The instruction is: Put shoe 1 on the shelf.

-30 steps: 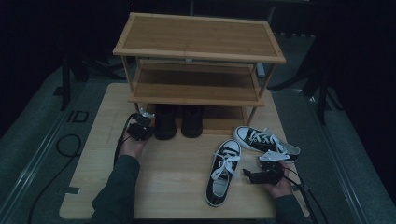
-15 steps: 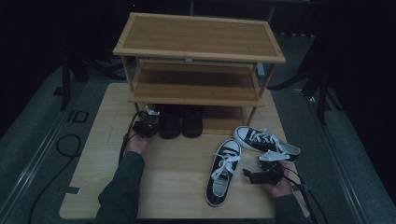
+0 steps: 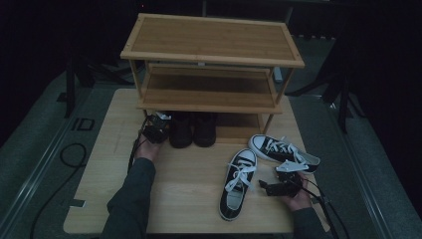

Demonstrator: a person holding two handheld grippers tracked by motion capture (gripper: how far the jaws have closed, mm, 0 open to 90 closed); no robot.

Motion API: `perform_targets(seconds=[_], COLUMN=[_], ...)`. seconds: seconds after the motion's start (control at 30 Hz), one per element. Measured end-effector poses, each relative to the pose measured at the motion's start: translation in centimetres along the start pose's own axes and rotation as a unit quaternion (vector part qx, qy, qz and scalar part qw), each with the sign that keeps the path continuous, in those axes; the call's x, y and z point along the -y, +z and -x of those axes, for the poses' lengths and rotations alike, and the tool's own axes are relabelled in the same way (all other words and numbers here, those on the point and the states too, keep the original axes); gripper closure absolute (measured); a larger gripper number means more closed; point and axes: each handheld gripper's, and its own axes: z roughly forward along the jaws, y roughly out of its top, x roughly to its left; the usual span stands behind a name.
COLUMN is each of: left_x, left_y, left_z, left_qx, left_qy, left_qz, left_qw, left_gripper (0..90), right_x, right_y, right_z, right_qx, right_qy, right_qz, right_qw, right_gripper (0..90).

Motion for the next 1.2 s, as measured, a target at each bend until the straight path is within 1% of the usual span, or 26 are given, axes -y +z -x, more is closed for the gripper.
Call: perform_targets(seconds=[0.1,0.23,0.27,0.3,0.33,0.43,0.47,0.5,0.57,0.63,0.67,0.7,0.73,0.87,0.93,1.0,1.2], left_x=[-0.2,-0.3,-0.4,-0.5,-0.5,-0.5,-0.5,-0.3,-0.2,0.0,0.2,0.4,0.6,1.4,1.8,2.1,3.3], left_y=[0.2,0.4,0.5,0.5,0.5,0.6,0.6,0.7,0.6,0.2,0.1,-0.2,-0.5,-1.7,-2.1,-2.5,-3.1], left_z=[0.1,0.1,0.1,-0.2,-0.3,-0.3,-0.2,0.3,0.2,0.2,0.2,0.5,0.5,1.0,1.2,1.2,1.1], left_qx=[-0.009,-0.01,-0.012,-0.014,-0.012,-0.012,-0.015,-0.016,-0.012,-0.007,-0.002,0.0,0.002,0.019,0.023,0.026,0.035], left_qy=[-0.005,-0.011,-0.008,0.022,0.026,0.024,0.025,-0.007,-0.007,0.002,0.0,-0.008,0.001,0.011,0.017,0.019,0.014], left_qz=[0.002,0.004,0.004,0.003,0.004,0.009,0.011,0.013,0.014,0.015,0.019,0.02,0.022,0.032,0.03,0.03,0.029], left_qw=[0.9999,0.9999,0.9999,0.9997,0.9996,0.9996,0.9995,0.9998,0.9998,0.9999,0.9998,0.9998,0.9998,0.9993,0.9991,0.999,0.9988], left_gripper=[90.0,90.0,90.0,90.0,90.0,90.0,90.0,90.0,89.9,89.9,89.9,89.8,89.8,89.7,89.6,88.6,82.0], right_x=[0.0,0.0,0.0,0.0,0.0,0.0,0.0,0.0,0.0,0.0,0.0,0.0,0.0,0.0,0.0,0.0,0.0], right_y=[0.0,0.0,0.0,0.0,0.0,0.0,0.0,0.0,0.0,0.0,0.0,0.0,0.0,0.0,0.0,0.0,0.0], right_z=[0.0,0.0,0.0,0.0,0.0,0.0,0.0,0.0,0.0,0.0,0.0,0.0,0.0,0.0,0.0,0.0,0.0], right_qx=[-0.001,0.0,0.0,0.0,0.0,-0.001,-0.001,-0.001,-0.001,-0.001,-0.001,-0.001,-0.001,-0.001,-0.001,-0.001,-0.001], right_qy=[0.0,0.0,0.0,0.0,0.0,0.0,0.0,0.0,0.0,0.0,0.0,0.0,0.0,0.0,0.0,0.0,0.0], right_qz=[0.0,0.0,0.0,0.0,0.0,0.0,0.0,0.0,0.0,0.0,0.0,0.0,0.0,0.0,0.0,0.0,0.0], right_qw=[1.0,1.0,1.0,1.0,1.0,1.0,1.0,1.0,1.0,1.0,1.0,1.0,1.0,1.0,1.0,1.0,1.0], right_gripper=[10.8,10.8,10.8,10.8,10.8,10.8,10.8,10.8,10.8,10.8,10.8,10.8,10.8,10.8,10.8,10.8,10.8])
